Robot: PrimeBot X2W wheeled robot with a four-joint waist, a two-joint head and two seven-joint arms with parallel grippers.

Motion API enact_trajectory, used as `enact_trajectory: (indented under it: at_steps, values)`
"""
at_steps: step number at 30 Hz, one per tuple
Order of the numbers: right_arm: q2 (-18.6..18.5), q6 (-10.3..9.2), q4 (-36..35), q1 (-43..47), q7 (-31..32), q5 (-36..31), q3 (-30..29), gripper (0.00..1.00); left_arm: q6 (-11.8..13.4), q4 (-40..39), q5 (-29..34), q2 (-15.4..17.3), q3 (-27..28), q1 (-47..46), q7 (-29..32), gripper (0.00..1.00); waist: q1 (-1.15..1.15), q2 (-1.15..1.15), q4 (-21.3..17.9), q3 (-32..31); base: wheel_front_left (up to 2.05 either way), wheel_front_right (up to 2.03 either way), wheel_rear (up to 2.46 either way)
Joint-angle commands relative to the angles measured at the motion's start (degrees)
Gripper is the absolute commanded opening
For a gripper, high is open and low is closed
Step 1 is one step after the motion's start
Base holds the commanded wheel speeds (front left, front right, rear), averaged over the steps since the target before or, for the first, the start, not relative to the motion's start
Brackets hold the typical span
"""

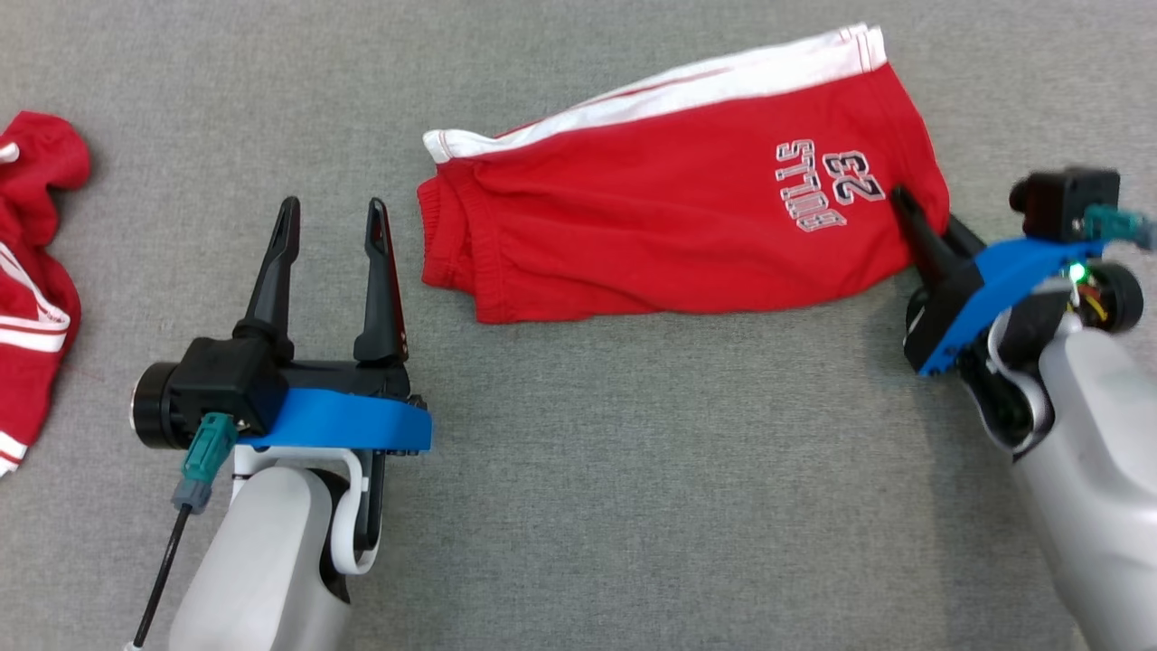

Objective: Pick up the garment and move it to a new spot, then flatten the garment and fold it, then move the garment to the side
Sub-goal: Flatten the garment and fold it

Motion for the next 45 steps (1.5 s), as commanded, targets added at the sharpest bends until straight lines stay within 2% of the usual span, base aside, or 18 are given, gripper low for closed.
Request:
enact_trajectory:
  at_steps: [1,7,12,18,23,27,33,40,43,44,45]
  values:
    - [0.17,0.00,-0.35,2.43,-1.22,0.59,-0.70,0.00,-0.06,0.05,0.51,0.16,0.24,0.57,-0.25,1.00,0.00,-0.01,-0.84,-1.07,0.00,0.00,0.00]
    - [1.26,0.00,-3.16,10.79,-4.02,0.81,-3.61,0.00,-0.09,0.54,0.39,0.94,0.58,2.23,-0.25,1.00,0.00,-0.01,-2.86,-3.99,0.00,0.00,0.00]
    - [1.40,0.00,-5.51,15.22,-3.19,0.11,-6.16,0.00,0.24,0.57,-0.02,1.35,0.41,3.22,0.38,1.00,0.00,-0.01,-3.96,-5.45,0.00,0.00,0.00]
    - [1.10,0.00,-6.40,16.62,-1.53,-0.47,-8.66,0.00,0.21,0.65,-0.22,1.21,-0.35,3.96,1.09,1.00,0.00,-0.01,-3.94,-6.24,0.00,0.00,0.00]
    - [1.20,0.00,-7.75,14.21,-0.36,-2.17,-8.98,0.00,0.00,0.99,-0.41,0.94,-0.97,4.02,1.13,1.00,0.00,-0.01,-3.46,-6.92,0.00,0.00,0.00]
    - [3.04,0.00,-11.97,10.55,0.91,-5.55,-5.26,0.00,-0.05,1.45,-0.51,0.81,-1.31,4.19,1.00,1.00,0.00,-0.01,-3.11,-7.99,0.00,0.00,0.00]
    - [8.35,0.00,-17.67,5.46,4.38,-7.34,5.84,0.00,-0.19,2.10,-0.96,0.27,-1.90,3.83,0.72,1.00,0.00,-0.01,-1.95,-8.97,0.00,0.00,0.00]
    - [11.75,0.00,-14.21,6.02,5.88,-4.76,16.51,0.00,-0.31,2.73,-1.28,-0.60,-2.08,3.36,0.27,1.00,0.00,-0.01,0.21,-8.50,0.00,0.00,0.00]
    - [12.38,0.00,-12.34,6.80,4.15,-3.62,19.34,0.00,-0.41,3.12,-1.27,-0.75,-2.01,3.53,0.15,1.00,0.00,-0.01,0.64,-8.16,0.00,0.00,0.00]
    - [12.47,0.00,-11.81,6.95,3.34,-3.31,19.86,0.06,-0.43,3.23,-1.25,-0.82,-2.02,3.49,0.09,1.00,0.00,-0.01,0.75,-8.06,0.00,0.00,0.00]
    - [12.58,0.00,-11.34,7.24,2.47,-2.89,20.22,0.42,-0.42,3.32,-1.24,-0.88,-2.00,3.47,0.10,1.00,0.00,-0.01,0.81,-7.99,0.00,0.00,0.00]
